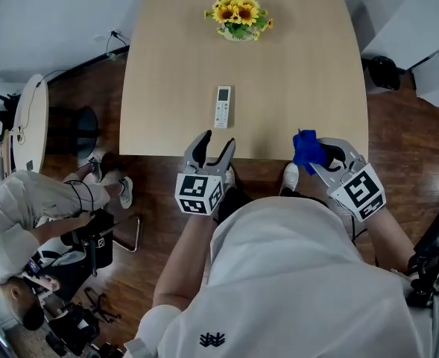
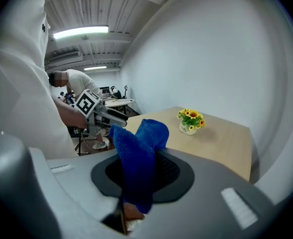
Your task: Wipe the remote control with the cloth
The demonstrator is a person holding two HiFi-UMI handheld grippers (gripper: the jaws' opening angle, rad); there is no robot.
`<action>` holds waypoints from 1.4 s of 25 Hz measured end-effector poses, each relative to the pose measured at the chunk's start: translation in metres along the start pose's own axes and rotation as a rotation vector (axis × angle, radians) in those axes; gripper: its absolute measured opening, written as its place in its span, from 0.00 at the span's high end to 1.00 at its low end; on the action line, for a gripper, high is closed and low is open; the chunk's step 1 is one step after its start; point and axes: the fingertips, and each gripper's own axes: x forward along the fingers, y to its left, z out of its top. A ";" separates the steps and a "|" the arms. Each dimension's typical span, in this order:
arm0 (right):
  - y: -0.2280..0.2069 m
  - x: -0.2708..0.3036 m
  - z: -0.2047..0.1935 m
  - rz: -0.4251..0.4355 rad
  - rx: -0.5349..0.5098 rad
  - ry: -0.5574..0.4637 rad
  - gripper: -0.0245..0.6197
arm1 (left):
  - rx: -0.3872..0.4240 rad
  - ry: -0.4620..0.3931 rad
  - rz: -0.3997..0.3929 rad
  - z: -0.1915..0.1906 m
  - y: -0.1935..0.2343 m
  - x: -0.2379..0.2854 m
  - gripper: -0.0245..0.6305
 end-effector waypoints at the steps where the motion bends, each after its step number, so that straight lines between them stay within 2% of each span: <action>1: -0.007 0.004 0.003 -0.011 0.001 -0.003 0.84 | -0.004 0.018 0.019 -0.006 0.010 0.012 0.56; 5: -0.029 0.018 0.012 -0.064 0.048 -0.020 0.84 | -0.026 0.128 0.059 -0.041 0.040 0.061 0.53; 8: -0.023 0.022 0.024 -0.089 0.051 -0.028 0.84 | -0.034 0.178 0.087 -0.061 0.060 0.081 0.50; 13: -0.019 0.023 0.030 -0.116 0.044 0.023 0.84 | -0.055 0.253 0.115 -0.097 0.077 0.107 0.50; 16: -0.026 0.019 0.023 -0.130 0.046 0.068 0.84 | -0.074 0.258 0.124 -0.108 0.077 0.122 0.50; 20: -0.034 0.015 0.014 -0.121 0.043 0.120 0.84 | -0.060 0.236 0.187 -0.120 0.092 0.139 0.50; 24: -0.040 0.014 0.012 -0.114 0.031 0.152 0.84 | -0.059 0.250 0.223 -0.126 0.099 0.145 0.50; 29: -0.044 0.013 0.008 -0.106 0.010 0.174 0.84 | -0.021 0.261 0.270 -0.129 0.100 0.144 0.59; 32: -0.042 0.017 0.006 -0.094 -0.004 0.187 0.84 | 0.013 0.271 0.243 -0.129 0.096 0.145 0.60; 35: -0.039 0.022 0.009 -0.086 -0.010 0.180 0.84 | 0.018 0.291 0.169 -0.131 0.091 0.142 0.60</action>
